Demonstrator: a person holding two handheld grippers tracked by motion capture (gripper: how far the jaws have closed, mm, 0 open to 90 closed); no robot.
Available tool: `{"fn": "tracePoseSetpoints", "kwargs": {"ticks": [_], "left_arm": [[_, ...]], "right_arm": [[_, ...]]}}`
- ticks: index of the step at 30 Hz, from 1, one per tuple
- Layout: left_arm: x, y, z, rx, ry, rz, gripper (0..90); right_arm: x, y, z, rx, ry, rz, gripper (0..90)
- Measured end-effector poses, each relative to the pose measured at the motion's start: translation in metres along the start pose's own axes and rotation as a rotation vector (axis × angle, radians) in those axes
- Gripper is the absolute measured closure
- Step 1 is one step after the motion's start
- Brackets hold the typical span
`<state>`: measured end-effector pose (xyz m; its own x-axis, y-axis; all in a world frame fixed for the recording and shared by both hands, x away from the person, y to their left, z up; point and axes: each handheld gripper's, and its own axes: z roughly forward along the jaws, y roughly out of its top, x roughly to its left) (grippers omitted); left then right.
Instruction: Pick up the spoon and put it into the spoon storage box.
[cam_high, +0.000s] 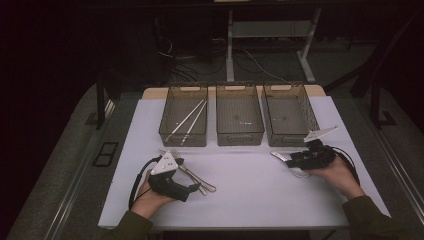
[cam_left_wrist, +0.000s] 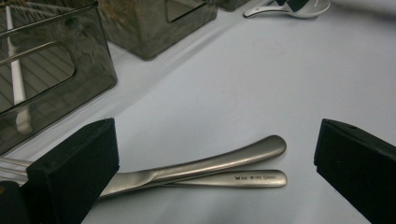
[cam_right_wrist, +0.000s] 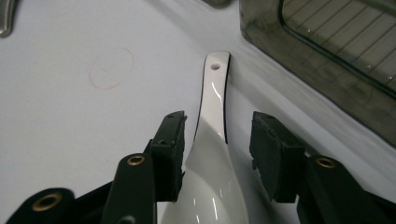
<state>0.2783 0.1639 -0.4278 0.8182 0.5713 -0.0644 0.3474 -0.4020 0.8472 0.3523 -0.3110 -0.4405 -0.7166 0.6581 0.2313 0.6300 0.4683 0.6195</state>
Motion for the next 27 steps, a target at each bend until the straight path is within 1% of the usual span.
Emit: {"fn": "tracePoseSetpoints", "kwargs": {"ticks": [6,8,13,19,21,27], "left_arm": [[0.0,0.0,0.001,0.013,-0.006,0.008,0.0],[0.0,-0.001,0.002,0.014,-0.011,0.006,0.0],[-0.001,0.001,0.002,0.012,-0.016,0.015,0.0],[-0.003,0.001,0.003,0.011,-0.023,0.016,0.0],[-0.003,0.001,0.003,0.011,-0.024,0.018,0.0],[-0.003,0.002,0.003,0.005,-0.025,0.017,0.0]], "right_arm": [[0.002,-0.001,0.004,0.022,0.007,-0.012,61.8],[0.003,-0.001,0.004,0.027,0.01,-0.016,65.1],[0.006,-0.001,0.005,0.035,-0.005,-0.033,66.1],[0.009,0.0,0.005,0.045,-0.017,-0.049,68.9],[0.01,0.0,0.005,0.05,-0.011,-0.052,71.8],[0.013,0.0,0.005,0.065,-0.004,-0.064,74.9]]}}
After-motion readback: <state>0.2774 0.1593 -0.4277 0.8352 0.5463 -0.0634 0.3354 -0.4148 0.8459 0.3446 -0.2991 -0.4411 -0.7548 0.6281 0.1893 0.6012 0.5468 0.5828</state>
